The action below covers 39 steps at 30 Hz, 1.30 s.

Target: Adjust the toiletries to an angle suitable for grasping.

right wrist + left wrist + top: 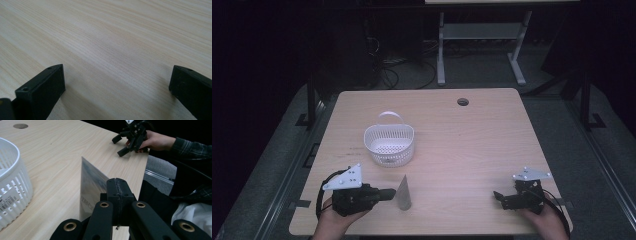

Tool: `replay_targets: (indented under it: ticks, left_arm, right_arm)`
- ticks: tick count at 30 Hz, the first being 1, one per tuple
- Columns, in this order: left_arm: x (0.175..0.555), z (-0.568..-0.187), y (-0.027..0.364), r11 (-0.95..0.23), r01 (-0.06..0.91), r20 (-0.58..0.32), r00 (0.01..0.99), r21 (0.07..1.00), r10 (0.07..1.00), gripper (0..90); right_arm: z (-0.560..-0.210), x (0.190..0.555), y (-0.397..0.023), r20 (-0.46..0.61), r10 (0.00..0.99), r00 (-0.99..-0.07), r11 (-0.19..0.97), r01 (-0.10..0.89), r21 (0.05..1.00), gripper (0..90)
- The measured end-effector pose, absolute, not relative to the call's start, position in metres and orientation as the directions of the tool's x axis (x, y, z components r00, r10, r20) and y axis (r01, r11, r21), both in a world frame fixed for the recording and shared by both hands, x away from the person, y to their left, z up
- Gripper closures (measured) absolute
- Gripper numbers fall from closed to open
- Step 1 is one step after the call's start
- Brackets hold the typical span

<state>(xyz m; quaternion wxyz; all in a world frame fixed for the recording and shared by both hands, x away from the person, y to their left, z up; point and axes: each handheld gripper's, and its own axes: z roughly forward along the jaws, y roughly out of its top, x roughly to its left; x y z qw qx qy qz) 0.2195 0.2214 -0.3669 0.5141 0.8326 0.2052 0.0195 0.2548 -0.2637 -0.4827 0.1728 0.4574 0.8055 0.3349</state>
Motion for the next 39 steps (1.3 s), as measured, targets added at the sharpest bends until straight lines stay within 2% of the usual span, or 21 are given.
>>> replay_targets:
  ticks: [39]
  left_arm:
    - [0.218, -0.369, 0.198, -0.410, 0.298, -0.187, 0.939, 0.862, 0.288, 89.6]
  right_arm:
    - [-0.483, 0.255, -0.264, 0.028, 0.853, -0.522, 0.357, 0.621, 0.697, 0.0]
